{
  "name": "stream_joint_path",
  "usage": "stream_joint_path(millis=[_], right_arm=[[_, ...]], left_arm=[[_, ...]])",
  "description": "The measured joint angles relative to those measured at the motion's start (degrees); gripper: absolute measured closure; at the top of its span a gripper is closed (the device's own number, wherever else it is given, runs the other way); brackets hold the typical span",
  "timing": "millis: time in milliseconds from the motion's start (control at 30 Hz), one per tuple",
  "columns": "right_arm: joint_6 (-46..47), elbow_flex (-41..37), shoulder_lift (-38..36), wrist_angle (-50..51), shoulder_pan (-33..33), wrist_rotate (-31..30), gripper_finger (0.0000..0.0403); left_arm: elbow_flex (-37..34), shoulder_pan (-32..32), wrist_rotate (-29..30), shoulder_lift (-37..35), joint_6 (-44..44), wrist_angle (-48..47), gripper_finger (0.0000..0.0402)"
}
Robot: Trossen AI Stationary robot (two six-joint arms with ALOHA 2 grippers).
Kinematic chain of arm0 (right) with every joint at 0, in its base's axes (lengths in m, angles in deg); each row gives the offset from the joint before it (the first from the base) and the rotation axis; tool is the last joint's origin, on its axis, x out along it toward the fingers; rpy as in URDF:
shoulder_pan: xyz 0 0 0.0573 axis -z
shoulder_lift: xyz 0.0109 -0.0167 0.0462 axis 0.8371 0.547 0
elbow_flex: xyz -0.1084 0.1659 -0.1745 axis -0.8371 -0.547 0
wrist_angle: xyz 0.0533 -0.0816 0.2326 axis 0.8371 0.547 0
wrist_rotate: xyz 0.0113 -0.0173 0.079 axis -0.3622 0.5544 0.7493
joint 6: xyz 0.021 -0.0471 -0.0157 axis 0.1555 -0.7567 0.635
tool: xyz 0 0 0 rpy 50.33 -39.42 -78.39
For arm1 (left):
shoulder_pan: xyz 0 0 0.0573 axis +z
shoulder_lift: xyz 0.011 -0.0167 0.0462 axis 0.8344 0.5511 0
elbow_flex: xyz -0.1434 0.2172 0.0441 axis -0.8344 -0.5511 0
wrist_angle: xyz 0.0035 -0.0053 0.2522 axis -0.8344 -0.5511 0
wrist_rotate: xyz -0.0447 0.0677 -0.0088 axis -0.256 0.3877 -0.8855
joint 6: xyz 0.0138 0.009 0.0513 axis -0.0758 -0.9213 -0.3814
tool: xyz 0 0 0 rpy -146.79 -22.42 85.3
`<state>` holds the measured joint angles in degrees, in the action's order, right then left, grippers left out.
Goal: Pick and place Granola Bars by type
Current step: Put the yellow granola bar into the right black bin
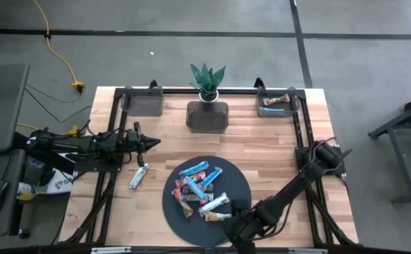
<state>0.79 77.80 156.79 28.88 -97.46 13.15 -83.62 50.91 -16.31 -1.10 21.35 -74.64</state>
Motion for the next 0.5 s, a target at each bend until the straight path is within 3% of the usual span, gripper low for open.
stream_joint_path(millis=[167,333,500], right_arm=[[0.6,0.0,3.0,0.3,0.1,-3.3,0.016],[0.5,0.0,3.6,1.3,0.3,-10.8,0.016],[0.2,0.0,3.6,1.0,1.7,-11.2,0.016]], left_arm=[[0.0,0.0,0.0,0.0,0.0,0.0,0.04],[0.0,0.0,0.0,0.0,0.0,0.0,0.04],[0.0,0.0,0.0,0.0,0.0,0.0,0.04]])
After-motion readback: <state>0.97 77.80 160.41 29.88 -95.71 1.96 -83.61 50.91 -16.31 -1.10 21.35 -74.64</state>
